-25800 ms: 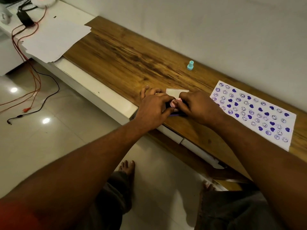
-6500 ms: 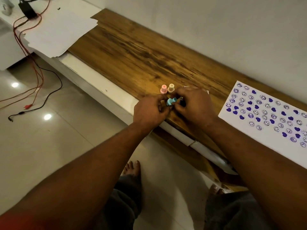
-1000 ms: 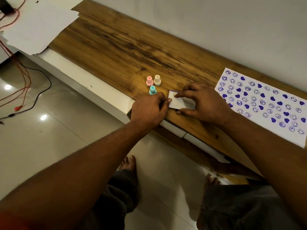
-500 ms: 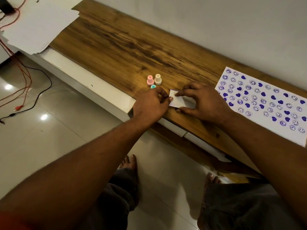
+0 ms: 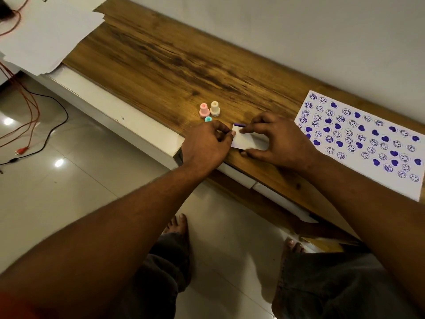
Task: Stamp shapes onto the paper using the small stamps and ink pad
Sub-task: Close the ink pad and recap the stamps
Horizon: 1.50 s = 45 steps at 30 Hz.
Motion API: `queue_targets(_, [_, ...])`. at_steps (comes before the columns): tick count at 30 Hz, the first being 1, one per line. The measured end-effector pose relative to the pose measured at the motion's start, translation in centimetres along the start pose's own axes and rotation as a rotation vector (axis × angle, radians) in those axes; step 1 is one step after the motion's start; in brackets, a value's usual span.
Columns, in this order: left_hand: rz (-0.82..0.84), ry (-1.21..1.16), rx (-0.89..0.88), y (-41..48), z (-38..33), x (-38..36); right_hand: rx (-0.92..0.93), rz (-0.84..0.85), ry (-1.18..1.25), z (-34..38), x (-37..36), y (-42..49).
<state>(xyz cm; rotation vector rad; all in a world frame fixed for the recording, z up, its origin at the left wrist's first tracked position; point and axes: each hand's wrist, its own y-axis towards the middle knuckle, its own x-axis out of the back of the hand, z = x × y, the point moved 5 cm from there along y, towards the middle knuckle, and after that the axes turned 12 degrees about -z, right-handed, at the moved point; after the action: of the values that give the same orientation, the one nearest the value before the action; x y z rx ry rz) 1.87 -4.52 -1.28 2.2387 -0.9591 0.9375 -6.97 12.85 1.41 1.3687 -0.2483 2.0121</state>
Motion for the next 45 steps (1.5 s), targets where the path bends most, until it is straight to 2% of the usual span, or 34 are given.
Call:
queue_targets(18, [0.002, -0.019, 0.002, -0.1, -0.5, 0.0, -0.090, -0.029, 0.040, -0.5, -0.2, -0.3])
queue_targets(26, [0.041, -0.009, -0.055, -0.3, -0.7, 0.2, -0.116, -0.081, 0.064, -0.6, -0.4, -0.3])
queue_targets(35, [0.041, 0.032, -0.076, -0.4, -0.9, 0.3, -0.157, -0.080, -0.027, -0.8, -0.2, 0.0])
queue_targets(41, [0.123, -0.005, -0.057, 0.2, -0.6, 0.3, -0.138, -0.019, -0.056, -0.8, -0.4, 0.3])
queue_targets(45, [0.205, -0.047, -0.083, 0.5, -0.2, 0.6, -0.077, 0.094, -0.073, -1.1, 0.1, 0.5])
